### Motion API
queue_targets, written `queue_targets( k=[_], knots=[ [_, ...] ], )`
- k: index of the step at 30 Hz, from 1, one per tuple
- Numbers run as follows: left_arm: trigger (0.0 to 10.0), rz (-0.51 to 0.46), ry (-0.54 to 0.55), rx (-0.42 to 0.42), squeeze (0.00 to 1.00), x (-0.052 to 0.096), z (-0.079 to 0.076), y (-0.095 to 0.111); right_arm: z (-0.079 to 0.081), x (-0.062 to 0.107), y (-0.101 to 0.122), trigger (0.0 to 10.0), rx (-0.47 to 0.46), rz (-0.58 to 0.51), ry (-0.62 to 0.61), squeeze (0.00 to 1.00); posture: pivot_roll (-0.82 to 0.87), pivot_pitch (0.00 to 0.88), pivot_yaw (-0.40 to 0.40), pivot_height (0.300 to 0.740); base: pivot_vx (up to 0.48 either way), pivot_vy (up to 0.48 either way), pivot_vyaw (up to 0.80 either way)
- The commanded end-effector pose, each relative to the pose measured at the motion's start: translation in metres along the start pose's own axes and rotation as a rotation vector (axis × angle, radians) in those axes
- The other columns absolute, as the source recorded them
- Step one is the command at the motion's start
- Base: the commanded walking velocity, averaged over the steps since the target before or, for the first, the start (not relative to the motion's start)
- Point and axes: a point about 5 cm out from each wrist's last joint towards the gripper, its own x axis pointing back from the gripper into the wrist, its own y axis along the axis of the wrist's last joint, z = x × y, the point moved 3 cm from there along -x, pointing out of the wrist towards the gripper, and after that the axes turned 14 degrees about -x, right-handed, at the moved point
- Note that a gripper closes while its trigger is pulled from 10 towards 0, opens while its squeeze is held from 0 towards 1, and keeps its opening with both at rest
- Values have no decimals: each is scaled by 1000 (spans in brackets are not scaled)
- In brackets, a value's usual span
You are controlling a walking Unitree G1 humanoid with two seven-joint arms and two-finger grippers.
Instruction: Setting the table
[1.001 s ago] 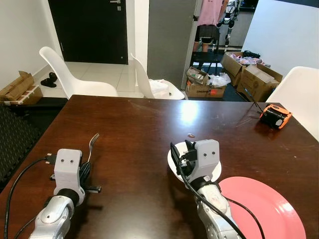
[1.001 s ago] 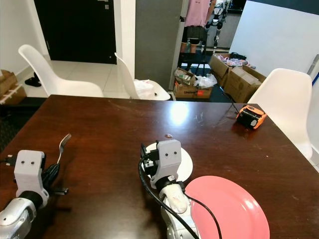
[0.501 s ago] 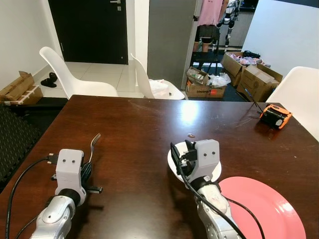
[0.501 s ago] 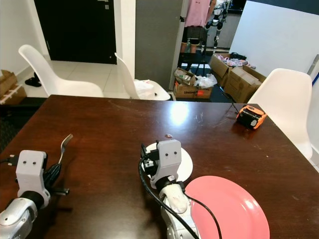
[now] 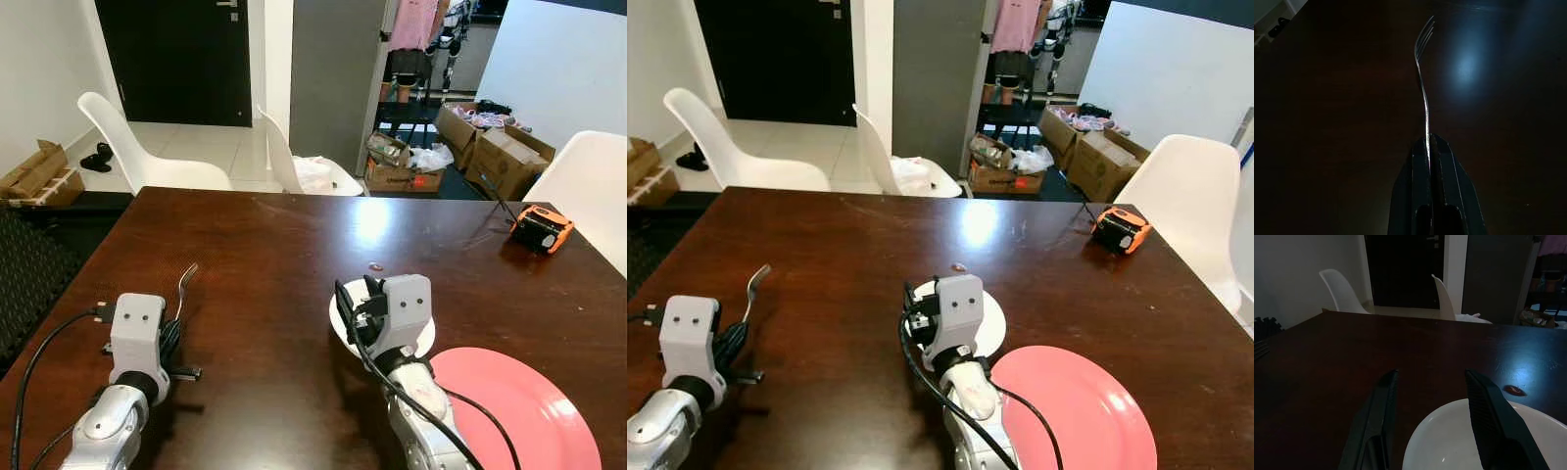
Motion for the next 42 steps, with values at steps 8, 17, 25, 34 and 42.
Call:
queue_targets(
  k=[8, 17, 25, 34, 42],
  knots=[
    [10000, 11, -4, 5, 0, 0, -2, -4, 2, 1, -5, 10000, -11, 13, -10, 0, 46, 113, 61, 740, 0, 0, 0],
    [10000, 13, -11, 1, 0, 0, -3, -5, 3, 0, -6, 10000, -9, 17, -1, 0, 47, 107, 60, 740, 0, 0, 0],
    [10000, 13, -14, 0, 0, 0, -4, -5, 3, 0, -6, 10000, -5, 18, 4, 0, 45, 101, 59, 740, 0, 0, 0],
    [10000, 100, -35, -85, 0, 4, -7, -31, -7, 14, -35, 10000, 16, 108, -24, 0, 47, 95, 58, 740, 0, 0, 0],
    [10000, 153, -19, -79, 0, 8, -3, -43, -16, 25, -48, 10000, 53, 151, -46, 0, 47, 96, 60, 740, 0, 0, 0]
  ],
)
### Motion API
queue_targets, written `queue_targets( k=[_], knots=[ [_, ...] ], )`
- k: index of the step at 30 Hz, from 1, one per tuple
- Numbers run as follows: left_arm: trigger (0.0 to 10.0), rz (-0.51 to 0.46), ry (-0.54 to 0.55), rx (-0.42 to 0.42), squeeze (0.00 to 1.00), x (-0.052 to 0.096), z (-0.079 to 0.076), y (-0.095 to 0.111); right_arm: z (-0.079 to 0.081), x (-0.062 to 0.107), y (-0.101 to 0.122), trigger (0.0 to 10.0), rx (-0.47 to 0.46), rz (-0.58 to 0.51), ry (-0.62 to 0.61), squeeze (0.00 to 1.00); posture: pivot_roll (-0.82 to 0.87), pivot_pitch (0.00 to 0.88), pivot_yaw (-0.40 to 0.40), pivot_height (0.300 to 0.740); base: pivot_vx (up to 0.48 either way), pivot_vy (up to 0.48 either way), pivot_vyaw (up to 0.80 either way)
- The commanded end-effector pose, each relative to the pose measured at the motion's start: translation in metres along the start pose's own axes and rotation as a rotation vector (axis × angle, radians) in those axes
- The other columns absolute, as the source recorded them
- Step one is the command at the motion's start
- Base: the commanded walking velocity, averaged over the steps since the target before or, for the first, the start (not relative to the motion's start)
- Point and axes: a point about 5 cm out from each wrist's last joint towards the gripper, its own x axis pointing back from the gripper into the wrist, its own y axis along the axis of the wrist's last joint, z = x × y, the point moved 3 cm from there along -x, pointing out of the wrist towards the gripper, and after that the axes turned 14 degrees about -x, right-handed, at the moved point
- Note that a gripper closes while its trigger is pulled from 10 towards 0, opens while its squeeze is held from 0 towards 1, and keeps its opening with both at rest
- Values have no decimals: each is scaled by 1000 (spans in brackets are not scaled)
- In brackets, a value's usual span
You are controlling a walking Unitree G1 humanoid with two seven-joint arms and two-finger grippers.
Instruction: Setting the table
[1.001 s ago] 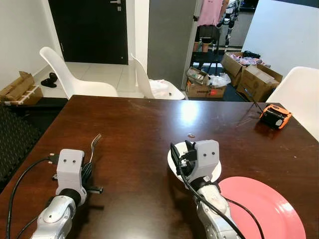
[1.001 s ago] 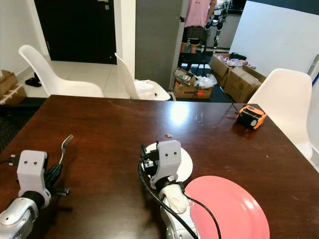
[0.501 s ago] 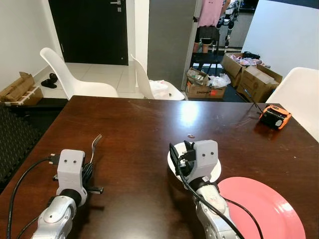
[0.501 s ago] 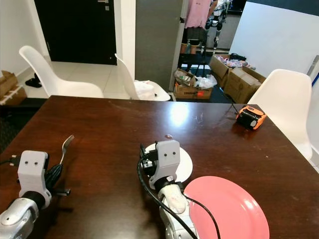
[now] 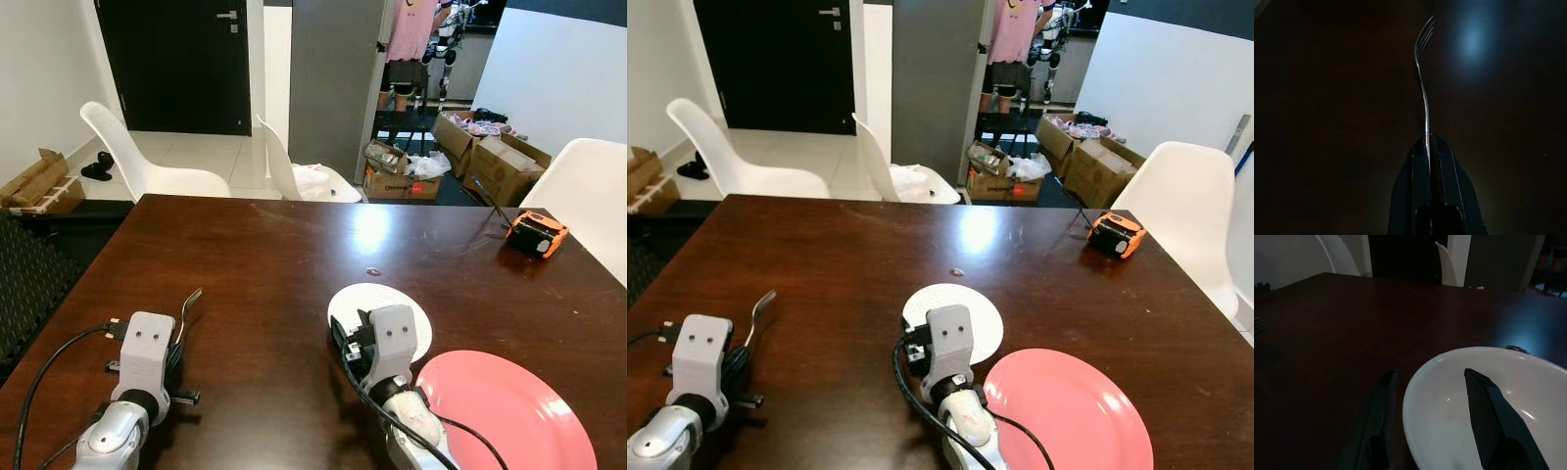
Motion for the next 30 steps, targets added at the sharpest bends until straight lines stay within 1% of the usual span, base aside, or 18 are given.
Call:
queue_targets(
  k=[1, 3, 6, 8, 11, 12, 15, 20, 22, 24, 26, 28, 29, 30],
  knots=[
    [10000, 27, 12, 10, 0, 2, 2, -8, -2, 5, -8, 10000, 34, 17, -1, 0, 48, 98, 63, 740, 0, 0, 0],
    [10000, 22, 11, 14, 0, 1, 2, -6, -1, 5, -7, 10000, 42, 12, 3, 0, 47, 98, 63, 740, 0, 0, 0],
    [10000, 9, 7, 18, 0, 0, 1, -3, 0, 2, 2, 10000, 52, -28, -5, 0, 44, 101, 67, 740, 0, 0, 0],
    [10000, 7, 3, 14, 0, 0, 1, -3, -3, 0, 10, 10000, 60, -63, -31, 0, 42, 103, 68, 740, 0, 0, 0],
    [10000, 5, 2, 11, 0, 0, 1, -2, -8, -1, 14, 10000, 65, -70, -48, 0, 41, 105, 70, 740, 0, 0, 0],
    [10000, 4, 1, 10, 0, -1, 1, -2, -12, -2, 17, 10000, 82, -65, -55, 0, 41, 106, 71, 740, 0, 0, 0],
    [10000, -2, -2, 6, 0, -1, 0, 0, -15, -3, 24, 10000, 78, -86, -51, 0, 40, 108, 73, 740, 0, 0, 0],
    [10000, -17, -12, 0, 0, -1, -3, 3, -18, -4, 27, 10000, 65, -98, -57, 0, 40, 108, 74, 740, 0, 0, 0],
    [10000, -26, -23, -5, 0, -1, -6, 6, -18, -4, 26, 10000, 62, -96, -60, 0, 41, 109, 75, 740, 0, 0, 0],
    [10000, -30, -50, -7, 0, -1, -12, 8, -14, -4, 24, 10000, 54, -93, -52, 0, 43, 109, 77, 740, 0, 0, 0],
    [10000, -31, -58, -5, 0, -1, -14, 8, -13, -4, 24, 10000, 53, -93, -49, 0, 43, 109, 77, 740, 0, 0, 0],
    [10000, -15, -68, -37, 0, 0, -16, 4, -10, -4, 23, 10000, 47, -92, -43, 0, 45, 110, 79, 740, 0, 0, 0],
    [10000, -5, -76, -41, 667, 1, -17, 1, -9, -4, 22, 10000, 43, -91, -40, 0, 44, 111, 80, 740, 0, 0, 0],
    [10000, 2, -81, -48, 1000, 1, -17, -1, -8, -4, 22, 10000, 42, -91, -39, 0, 44, 111, 80, 740, 0, 0, 0]
  ],
)
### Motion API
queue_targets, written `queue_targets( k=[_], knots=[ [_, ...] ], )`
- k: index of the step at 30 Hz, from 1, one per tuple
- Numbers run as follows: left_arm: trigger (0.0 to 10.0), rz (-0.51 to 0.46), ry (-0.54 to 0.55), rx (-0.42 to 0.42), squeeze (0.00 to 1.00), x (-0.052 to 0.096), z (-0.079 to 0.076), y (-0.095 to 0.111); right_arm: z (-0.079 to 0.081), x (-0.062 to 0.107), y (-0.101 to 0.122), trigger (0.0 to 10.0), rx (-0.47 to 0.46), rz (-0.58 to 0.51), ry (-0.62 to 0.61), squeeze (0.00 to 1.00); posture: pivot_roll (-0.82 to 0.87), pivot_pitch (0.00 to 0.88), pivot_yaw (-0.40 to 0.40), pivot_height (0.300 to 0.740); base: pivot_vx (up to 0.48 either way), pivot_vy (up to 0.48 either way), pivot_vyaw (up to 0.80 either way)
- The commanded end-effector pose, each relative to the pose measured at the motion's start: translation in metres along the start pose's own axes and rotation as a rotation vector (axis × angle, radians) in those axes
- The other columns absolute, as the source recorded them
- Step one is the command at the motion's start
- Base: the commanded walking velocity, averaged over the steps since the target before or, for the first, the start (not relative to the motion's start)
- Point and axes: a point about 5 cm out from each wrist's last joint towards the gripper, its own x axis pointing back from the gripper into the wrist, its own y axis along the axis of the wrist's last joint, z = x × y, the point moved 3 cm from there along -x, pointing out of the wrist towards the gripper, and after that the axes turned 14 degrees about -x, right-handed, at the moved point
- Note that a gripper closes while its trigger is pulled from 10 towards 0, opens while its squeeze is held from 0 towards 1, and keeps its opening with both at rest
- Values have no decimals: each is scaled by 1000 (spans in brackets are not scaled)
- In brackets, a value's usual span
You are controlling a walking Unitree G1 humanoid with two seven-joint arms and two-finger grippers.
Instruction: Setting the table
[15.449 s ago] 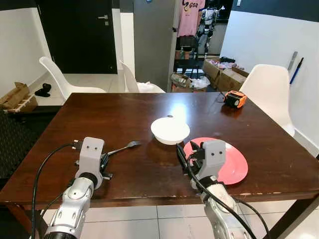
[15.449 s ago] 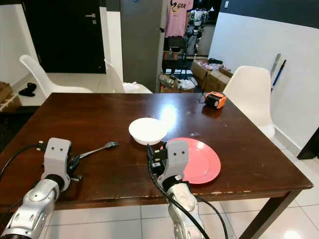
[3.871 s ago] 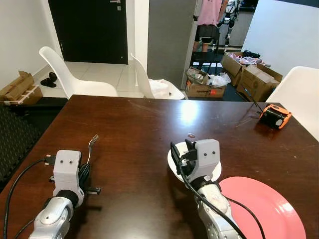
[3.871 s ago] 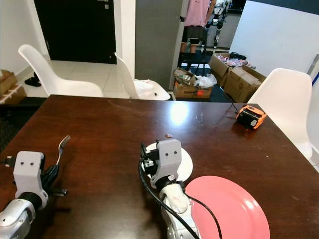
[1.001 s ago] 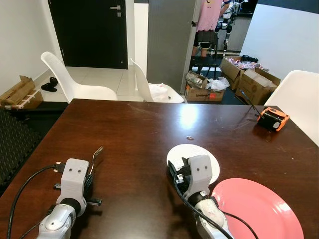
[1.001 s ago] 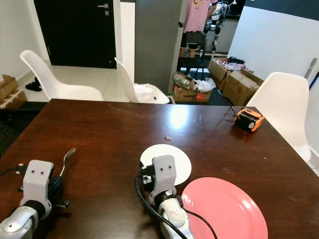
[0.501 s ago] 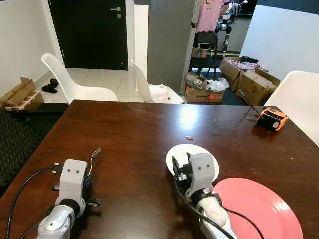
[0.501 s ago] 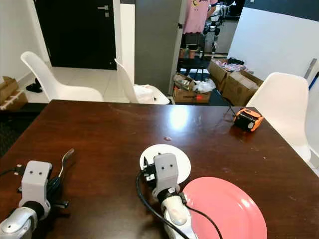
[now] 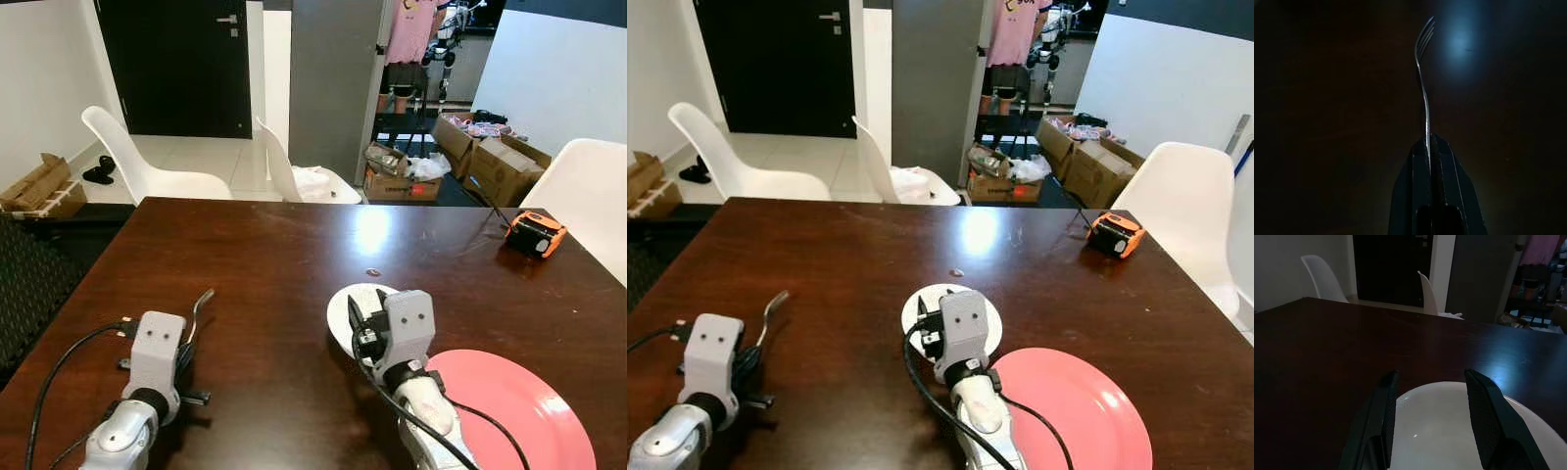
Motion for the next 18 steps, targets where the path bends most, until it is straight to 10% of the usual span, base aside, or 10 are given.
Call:
queue_targets(
  k=[1, 14, 15, 16, 18],
  knots=[
    [10000, 33, -14, -19, 1000, 4, -2, -9, 2, 2, -4, 10000, -9, 14, 1, 0, 44, 111, 80, 740, 0, 0, 0],
    [10000, 14, -27, 5, 1000, 5, 0, -4, 5, 1, -5, 10000, -20, 20, 14, 0, 51, 113, 80, 740, 0, 0, 0],
    [10000, 13, -40, 10, 847, 5, -2, -3, 5, 1, -5, 10000, -21, 21, 15, 0, 51, 113, 80, 740, 0, 0, 0],
    [10000, 17, -68, -15, 0, 5, -8, -4, 7, 2, -7, 10000, -23, 24, 17, 0, 51, 113, 80, 740, 0, 0, 0],
    [10000, 15, -74, -39, 0, 5, -11, -4, 8, 2, -8, 10000, -25, 26, 21, 0, 50, 114, 80, 740, 0, 0, 0]
  ],
)
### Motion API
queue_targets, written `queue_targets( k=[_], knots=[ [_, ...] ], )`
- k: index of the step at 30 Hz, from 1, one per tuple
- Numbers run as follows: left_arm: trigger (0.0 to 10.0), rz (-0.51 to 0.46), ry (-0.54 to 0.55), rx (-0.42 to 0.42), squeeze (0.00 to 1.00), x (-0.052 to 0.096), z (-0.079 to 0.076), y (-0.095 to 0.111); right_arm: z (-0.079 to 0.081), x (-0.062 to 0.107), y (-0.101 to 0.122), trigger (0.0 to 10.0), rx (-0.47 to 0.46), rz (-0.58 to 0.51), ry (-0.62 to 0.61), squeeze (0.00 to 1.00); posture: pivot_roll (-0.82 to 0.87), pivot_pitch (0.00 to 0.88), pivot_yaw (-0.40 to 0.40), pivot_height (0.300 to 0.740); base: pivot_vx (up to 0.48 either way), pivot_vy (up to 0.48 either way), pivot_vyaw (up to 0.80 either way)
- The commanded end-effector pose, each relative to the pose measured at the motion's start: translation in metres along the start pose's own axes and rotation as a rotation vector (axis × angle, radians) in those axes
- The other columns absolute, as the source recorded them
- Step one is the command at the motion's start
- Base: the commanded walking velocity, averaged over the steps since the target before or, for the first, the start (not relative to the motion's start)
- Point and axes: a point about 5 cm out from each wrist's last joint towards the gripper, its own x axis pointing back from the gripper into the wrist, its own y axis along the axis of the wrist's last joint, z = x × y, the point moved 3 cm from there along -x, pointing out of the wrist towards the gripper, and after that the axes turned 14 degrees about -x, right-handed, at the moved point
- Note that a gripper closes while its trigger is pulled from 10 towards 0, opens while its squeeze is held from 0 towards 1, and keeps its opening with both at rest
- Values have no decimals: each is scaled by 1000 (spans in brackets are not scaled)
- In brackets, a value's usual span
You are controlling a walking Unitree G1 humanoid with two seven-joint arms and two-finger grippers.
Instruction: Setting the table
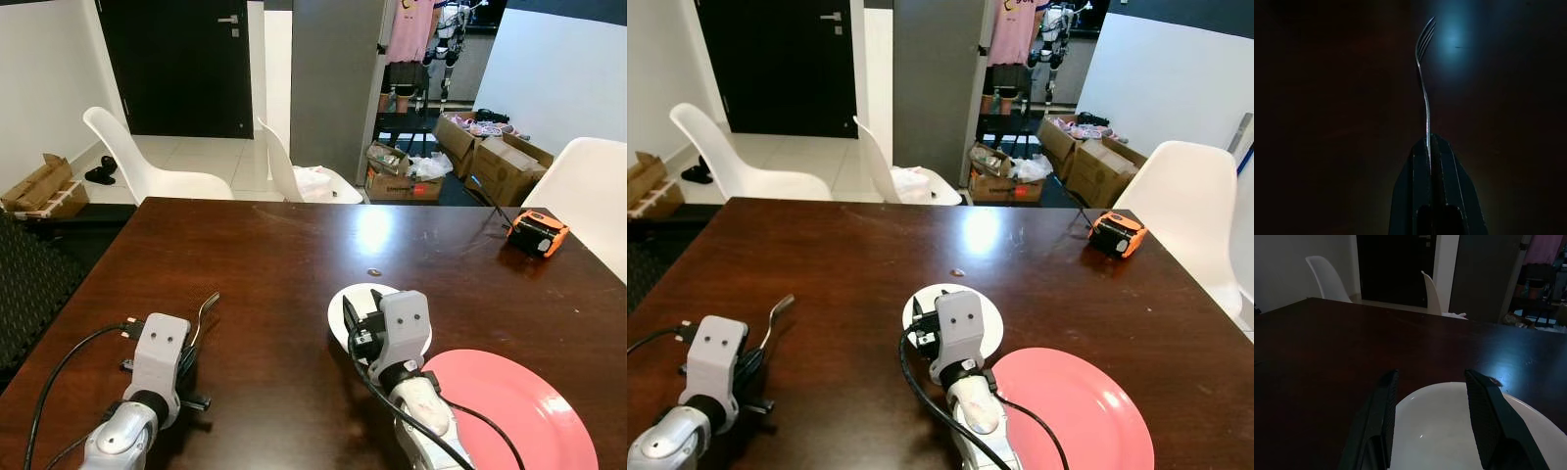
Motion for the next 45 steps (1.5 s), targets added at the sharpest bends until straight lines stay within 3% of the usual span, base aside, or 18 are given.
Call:
queue_targets(
  k=[1, 2, 12, 13, 16, 17, 21, 24, 25, 26, 27, 30, 32, 37, 38, 40, 42, 45],
  knots=[
    [8980, -6, -30, -20, 0, 2, -9, -3, 4, 2, -7, 10000, -16, 24, 7, 0, 47, 114, 79, 740, 0, 0, 0],
    [0, -30, -31, -13, 0, 2, -10, 1, 5, 2, -7, 10000, -18, 24, 9, 0, 47, 114, 78, 740, 0, 0, 0],
    [0, -66, -31, -14, 0, 0, -11, 10, 9, 2, -7, 10000, -26, 25, 24, 0, 47, 113, 79, 740, 0, 0, 0],
    [10000, -69, -28, -21, 0, 0, -10, 12, 10, 2, -7, 10000, -28, 25, 26, 0, 47, 112, 79, 740, 0, 0, 0],
    [10000, -83, -41, -31, 0, 0, -10, 15, 11, 2, -7, 10000, -30, 25, 31, 0, 49, 111, 78, 740, 0, 0, 0],
    [10000, -128, -100, -82, 1000, 3, -17, 19, 17, 3, -9, 10000, -37, 36, 55, 0, 50, 109, 78, 740, 0, 0, 0],
    [10000, -134, -149, -218, 1000, 5, -29, 16, 26, 4, -15, 10000, -50, 56, 92, 0, 52, 108, 78, 740, 0, 0, 0],
    [10000, -111, -82, -184, 1000, 2, -18, 16, 31, 6, -17, 10000, -52, 60, 103, 0, 43, 104, 78, 740, 0, 0, 0],
    [10000, -123, -48, -115, 729, 0, -7, 24, 33, 6, -16, 10000, -56, 57, 106, 0, 44, 104, 77, 740, 0, 0, 0],
    [10000, -145, -23, -64, 161, -1, 4, 33, 33, 7, -15, 10000, -59, 55, 108, 0, 44, 104, 77, 740, 0, 0, 0],
    [10000, -179, 1, -46, 0, -2, 16, 45, 33, 7, -15, 10000, -60, 55, 108, 0, 48, 104, 75, 740, 0, 0, 0],
    [10000, -268, -5, -87, 0, 0, 34, 72, 32, 8, -16, 10000, -58, 59, 109, 0, 53, 103, 70, 740, 0, 0, 0],
    [10000, -337, -90, -194, 0, 3, 39, 95, 31, 8, -17, 10000, -55, 64, 114, 0, 60, 100, 71, 740, 0, 0, 0],
    [10000, -372, -195, -338, 0, 7, 35, 106, 31, 6, -16, 10000, -48, 59, 116, 0, 56, 96, 81, 740, 0, 0, 0],
    [10000, -345, -248, -433, 0, 7, 29, 98, 29, 5, -14, 10000, -50, 52, 104, 0, 54, 95, 82, 740, 0, 0, 0],
    [10000, -297, -285, -519, 0, 8, 25, 82, 28, 5, -14, 10000, -50, 51, 96, 0, 51, 94, 84, 740, 0, 0, 0],
    [10000, -193, -346, -646, 0, 11, 19, 51, 28, 7, -15, 10000, -49, 54, 96, 0, 46, 99, 84, 740, 0, 0, 0],
    [10000, -134, -408, -685, 0, 16, 11, 27, 28, 10, -16, 10000, -47, 61, 100, 0, 40, 104, 84, 740, 0, 0, 0]
  ],
)
